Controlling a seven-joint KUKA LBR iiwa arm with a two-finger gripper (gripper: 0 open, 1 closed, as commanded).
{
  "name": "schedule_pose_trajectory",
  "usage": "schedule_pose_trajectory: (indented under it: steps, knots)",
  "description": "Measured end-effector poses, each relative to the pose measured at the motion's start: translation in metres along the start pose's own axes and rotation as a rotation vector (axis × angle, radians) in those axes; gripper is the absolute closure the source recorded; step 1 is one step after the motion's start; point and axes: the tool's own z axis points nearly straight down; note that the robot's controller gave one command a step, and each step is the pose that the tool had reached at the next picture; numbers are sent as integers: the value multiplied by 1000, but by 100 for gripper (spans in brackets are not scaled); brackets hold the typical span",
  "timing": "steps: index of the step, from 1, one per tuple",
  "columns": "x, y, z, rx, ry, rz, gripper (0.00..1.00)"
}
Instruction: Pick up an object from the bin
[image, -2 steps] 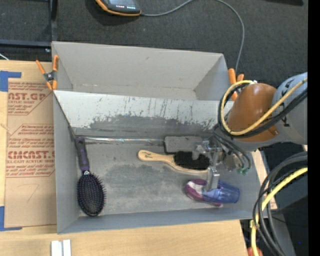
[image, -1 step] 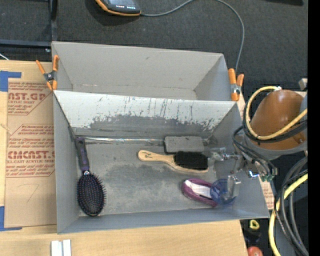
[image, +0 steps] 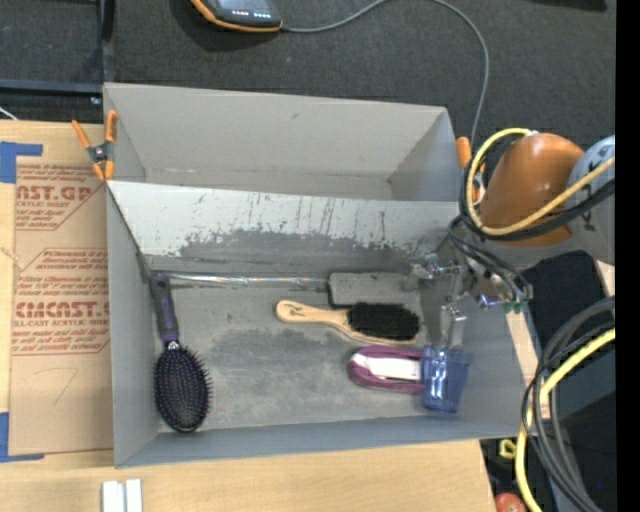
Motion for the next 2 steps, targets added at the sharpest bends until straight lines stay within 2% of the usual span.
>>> schedule_pose_trajectory:
  steps: [1, 2]
  knots:
    - [61, 33, 35, 11, -23, -169, 0]
    - [40, 26, 35, 10, -15, -217, 100]
